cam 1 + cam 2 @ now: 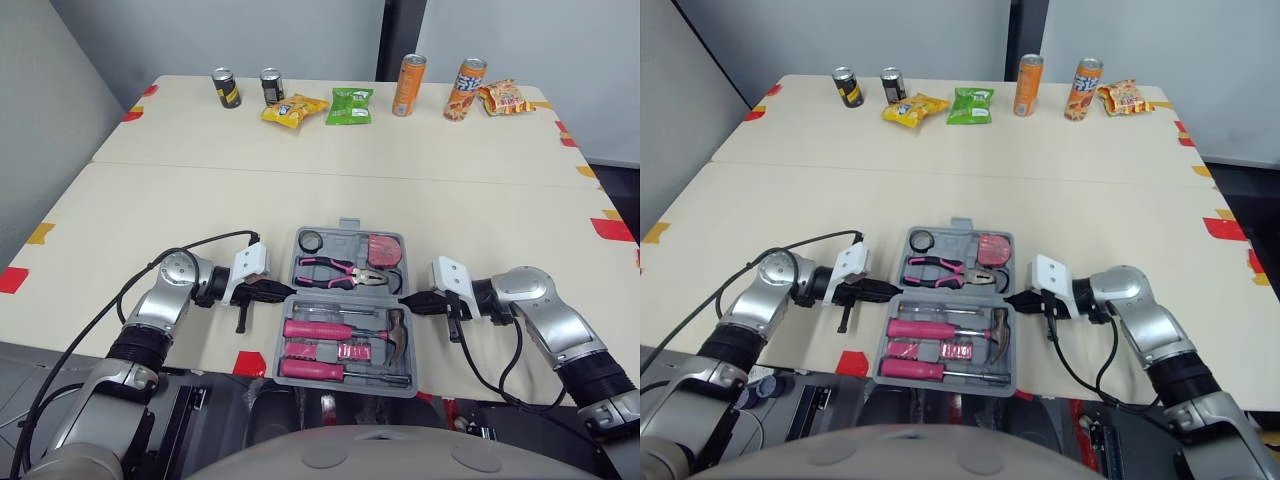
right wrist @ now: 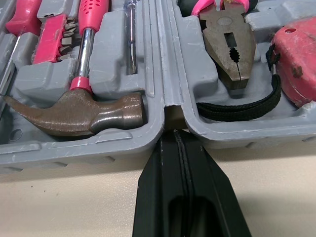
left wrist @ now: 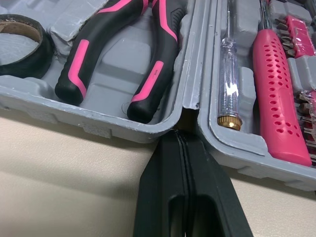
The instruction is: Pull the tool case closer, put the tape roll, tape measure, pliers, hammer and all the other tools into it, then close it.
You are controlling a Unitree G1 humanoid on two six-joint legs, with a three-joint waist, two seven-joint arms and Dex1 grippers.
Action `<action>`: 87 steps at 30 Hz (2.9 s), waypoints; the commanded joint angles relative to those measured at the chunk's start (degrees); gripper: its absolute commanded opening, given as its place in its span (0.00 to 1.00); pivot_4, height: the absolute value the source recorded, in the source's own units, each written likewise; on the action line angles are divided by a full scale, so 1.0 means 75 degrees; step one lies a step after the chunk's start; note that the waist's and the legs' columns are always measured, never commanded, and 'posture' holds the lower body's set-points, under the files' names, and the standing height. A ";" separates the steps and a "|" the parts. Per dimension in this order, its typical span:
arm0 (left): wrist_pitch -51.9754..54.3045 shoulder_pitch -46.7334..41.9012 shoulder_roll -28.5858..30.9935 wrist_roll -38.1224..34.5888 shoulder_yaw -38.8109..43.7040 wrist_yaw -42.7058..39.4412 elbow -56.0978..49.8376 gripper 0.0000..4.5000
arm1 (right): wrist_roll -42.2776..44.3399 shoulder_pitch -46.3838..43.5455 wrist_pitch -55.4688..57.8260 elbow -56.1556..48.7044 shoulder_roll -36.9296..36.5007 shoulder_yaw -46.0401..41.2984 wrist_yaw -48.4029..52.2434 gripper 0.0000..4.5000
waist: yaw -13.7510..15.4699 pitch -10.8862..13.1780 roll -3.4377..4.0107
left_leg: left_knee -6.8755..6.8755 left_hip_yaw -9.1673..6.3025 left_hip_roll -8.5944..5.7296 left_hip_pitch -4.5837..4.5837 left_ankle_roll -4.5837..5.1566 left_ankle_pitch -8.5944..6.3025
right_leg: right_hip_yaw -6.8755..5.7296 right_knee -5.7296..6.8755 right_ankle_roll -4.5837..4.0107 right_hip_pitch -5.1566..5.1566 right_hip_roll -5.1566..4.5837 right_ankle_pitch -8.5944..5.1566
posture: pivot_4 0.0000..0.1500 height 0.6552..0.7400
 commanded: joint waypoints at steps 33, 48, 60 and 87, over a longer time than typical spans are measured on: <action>-0.0164 -0.0210 -0.0192 -0.0063 0.0228 0.0458 0.0253 0.00 | 0.0142 -0.0291 -0.0558 0.0227 0.0103 -0.0229 -0.0248 0.01 | -0.0025 0.0000 0.0000 | -0.0001 0.0007 0.0001 0.0034 0.0004 0.0001 | 0.0008 0.0005 0.0000 0.0022 -0.0003 0.0000 | 1.00 0.98; 0.0529 0.1468 0.0648 -0.1801 0.1301 0.0569 -0.3090 0.00 | 0.2081 0.0110 0.1270 0.0234 -0.0678 -0.1996 -0.0185 0.26 | -0.0029 0.0021 -0.0007 | -0.0010 0.0008 0.0001 0.0007 0.0001 -0.0001 | 0.0006 -0.0021 0.0006 0.0011 0.0001 0.0003 | 1.00 0.98; 0.1277 0.2206 0.1062 -0.1413 -0.0245 0.0348 -0.4411 0.00 | 0.2614 -0.1824 0.4982 0.1072 0.0073 -0.1468 -0.1010 0.99 | -0.0009 0.0029 0.0001 | -0.0023 0.0019 0.0009 0.0036 -0.0006 0.0004 | 0.0016 -0.0014 0.0005 0.0007 0.0014 0.0003 | 1.00 0.98; -0.0044 0.2139 0.1220 -0.0136 -0.1114 0.0883 -0.2831 0.00 | 0.3491 -0.2905 0.6461 0.2325 0.1304 -0.1888 -0.0161 0.99 | -0.0007 -0.0014 0.0015 | -0.0025 0.0041 0.0012 0.0045 -0.0027 0.0016 | 0.0034 0.0007 0.0001 0.0009 0.0012 0.0001 | 1.00 0.98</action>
